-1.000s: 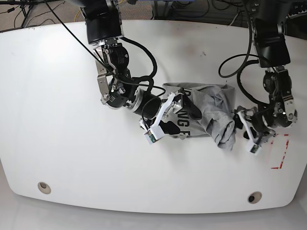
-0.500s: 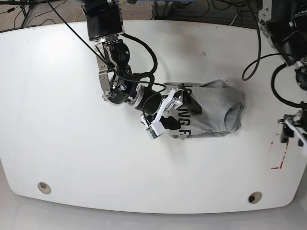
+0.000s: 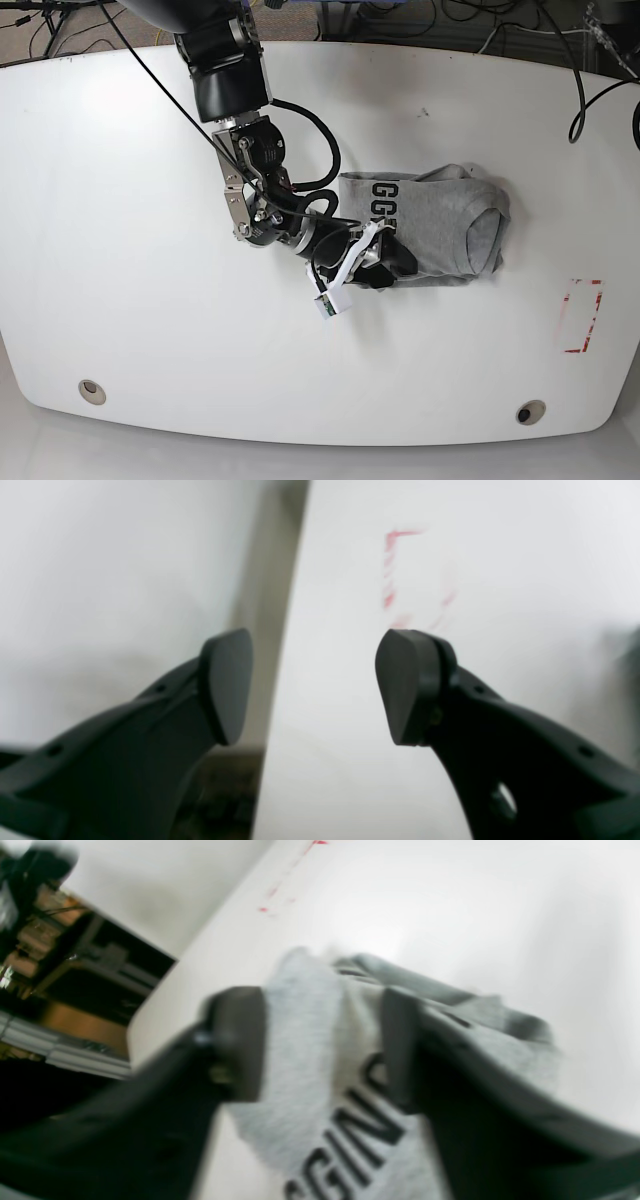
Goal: Fold the T-shirt properly
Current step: 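Release the left gripper and regrasp the folded bundle's edge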
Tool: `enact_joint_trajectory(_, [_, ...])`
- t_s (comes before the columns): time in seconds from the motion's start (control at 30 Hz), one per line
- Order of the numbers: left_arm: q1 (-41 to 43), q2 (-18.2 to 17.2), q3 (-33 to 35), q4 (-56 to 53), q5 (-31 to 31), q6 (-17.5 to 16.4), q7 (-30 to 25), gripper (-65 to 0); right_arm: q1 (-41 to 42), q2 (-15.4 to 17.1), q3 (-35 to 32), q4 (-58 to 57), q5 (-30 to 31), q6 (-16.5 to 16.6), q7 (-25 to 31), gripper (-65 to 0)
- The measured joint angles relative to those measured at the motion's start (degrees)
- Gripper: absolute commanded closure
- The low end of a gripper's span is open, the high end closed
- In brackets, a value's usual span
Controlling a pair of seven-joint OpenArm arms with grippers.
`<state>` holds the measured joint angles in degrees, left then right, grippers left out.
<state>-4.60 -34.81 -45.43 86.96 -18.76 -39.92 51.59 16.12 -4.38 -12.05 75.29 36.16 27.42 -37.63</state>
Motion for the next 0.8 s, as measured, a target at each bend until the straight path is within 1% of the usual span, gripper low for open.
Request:
enact_joint_trajectory(0.03, [0.79, 0.15, 0.22, -0.17, 0.22, 0.0, 0.11, -38.3, 0.33, 0.09, 0.0, -0.68, -0.04, -0.09, 0.11, -18.5])
enact_joint_trajectory(0.1, [2.14, 0.46, 1.31, -0.28, 0.68, 0.02, 0.42, -38.1, 0.9, 0.26, 0.0, -1.97, -0.2, -0.11, 0.11, -15.7])
enact_joint_trajectory(0.17, [3.37, 1.36, 4.04, -0.28, 0.31, 0.0, 0.81, -35.0, 1.16, 0.33, 0.0, -2.67, -0.22, -0.2, 0.11, -13.5])
enact_joint_trajectory(0.27, [4.02, 4.31, 7.8, 0.22, -0.39, 0.02, -0.46, -24.4, 1.29, 0.92, -0.02, -2.67, 0.02, -0.02, 0.28, -11.4])
enact_joint_trajectory(0.3, [4.15, 5.42, 8.85, 0.5, -0.57, -0.02, -0.44, -20.0, 1.33, 1.29, -0.04, -2.64, 0.04, 0.02, 0.37, -10.9])
enact_joint_trajectory(0.4, [4.52, 10.03, 11.58, 2.12, -0.44, -0.22, -0.17, -12.2, 1.44, 2.36, -0.04, -2.64, 0.02, -0.02, 0.35, -9.8])
enact_joint_trajectory(0.43, [4.74, 12.28, 12.24, 3.21, -0.22, -0.15, -0.02, -11.8, 1.44, 2.69, 0.02, -2.64, -0.22, -0.09, 0.31, -9.5])
enact_joint_trajectory(0.53, [4.79, 17.0, 13.0, 5.57, -0.04, -0.24, 0.2, -11.8, 1.46, 3.56, 0.02, -2.73, -0.72, -0.02, 0.35, -9.5])
enact_joint_trajectory(0.63, [4.42, 21.9, 13.66, 7.8, -0.35, -0.17, -0.42, -11.8, 1.51, 3.74, 0.04, -2.73, -5.03, 0.09, 0.44, -9.5])
enact_joint_trajectory(0.73, [4.28, 25.05, 16.7, 8.57, -0.13, 0.04, -0.33, -11.8, 1.99, 3.23, 0.07, -2.97, -9.84, 0.28, 0.09, -9.5])
enact_joint_trajectory(0.8, [4.46, 26.14, 19.61, 8.7, -0.09, 0.0, -0.07, -11.8, 2.38, 2.56, 0.04, -3.04, -12.09, 1.14, 0.22, -9.7])
